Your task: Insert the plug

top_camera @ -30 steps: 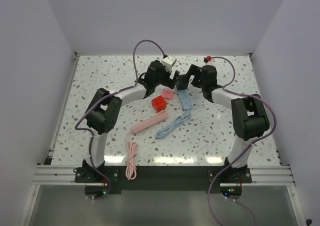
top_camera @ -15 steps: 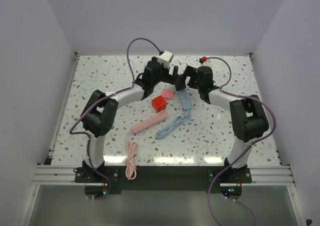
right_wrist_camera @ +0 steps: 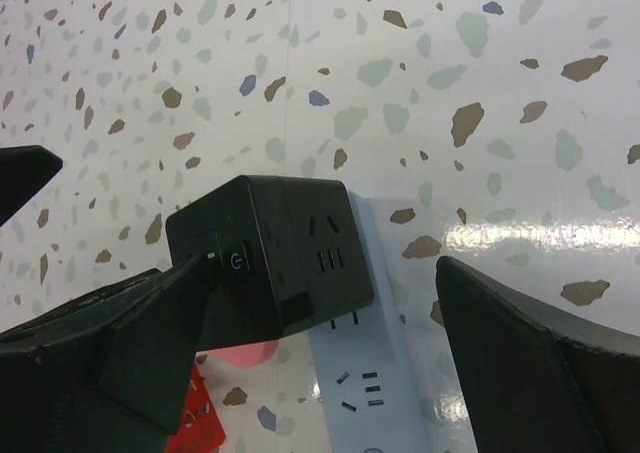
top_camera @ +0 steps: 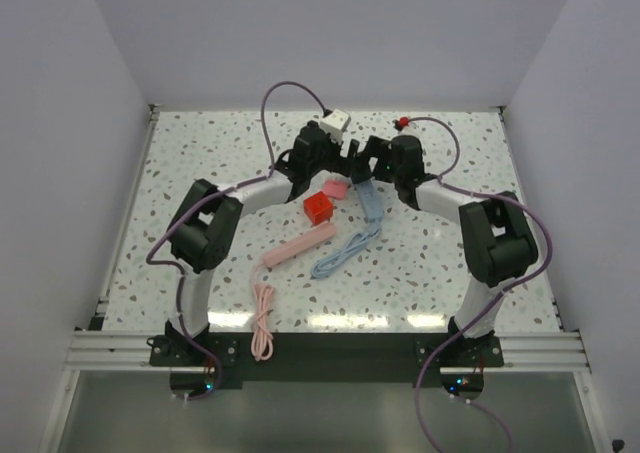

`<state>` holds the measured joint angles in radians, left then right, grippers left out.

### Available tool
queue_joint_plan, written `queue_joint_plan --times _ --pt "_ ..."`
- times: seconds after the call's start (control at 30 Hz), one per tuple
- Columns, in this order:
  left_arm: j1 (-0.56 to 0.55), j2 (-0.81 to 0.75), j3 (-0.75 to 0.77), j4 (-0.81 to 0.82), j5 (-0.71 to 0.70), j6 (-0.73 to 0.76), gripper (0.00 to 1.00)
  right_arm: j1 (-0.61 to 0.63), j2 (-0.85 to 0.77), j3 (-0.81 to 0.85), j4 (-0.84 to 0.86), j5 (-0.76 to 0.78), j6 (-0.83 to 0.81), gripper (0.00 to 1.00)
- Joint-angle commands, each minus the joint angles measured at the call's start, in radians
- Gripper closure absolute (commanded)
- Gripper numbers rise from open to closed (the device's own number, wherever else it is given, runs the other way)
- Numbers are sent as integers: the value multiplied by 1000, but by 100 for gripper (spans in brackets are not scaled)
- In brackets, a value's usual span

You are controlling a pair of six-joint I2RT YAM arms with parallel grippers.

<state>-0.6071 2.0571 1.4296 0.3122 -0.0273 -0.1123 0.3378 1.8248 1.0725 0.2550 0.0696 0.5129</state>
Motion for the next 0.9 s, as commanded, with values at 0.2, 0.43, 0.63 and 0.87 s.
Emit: queue_joint_plan --times 0.2,0.43,0.63,0.87 --pt "-25 95 104 -74 73 36 1 -48 79 -14 -315 29 -45 4" --pt "-25 158 157 -128 67 37 2 -51 97 13 -342 32 -50 5" --pt "-34 159 137 -145 40 51 2 -46 113 30 -369 45 -59 5" --pt "-36 127 88 -116 32 52 2 -40 90 21 -356 29 -73 5"
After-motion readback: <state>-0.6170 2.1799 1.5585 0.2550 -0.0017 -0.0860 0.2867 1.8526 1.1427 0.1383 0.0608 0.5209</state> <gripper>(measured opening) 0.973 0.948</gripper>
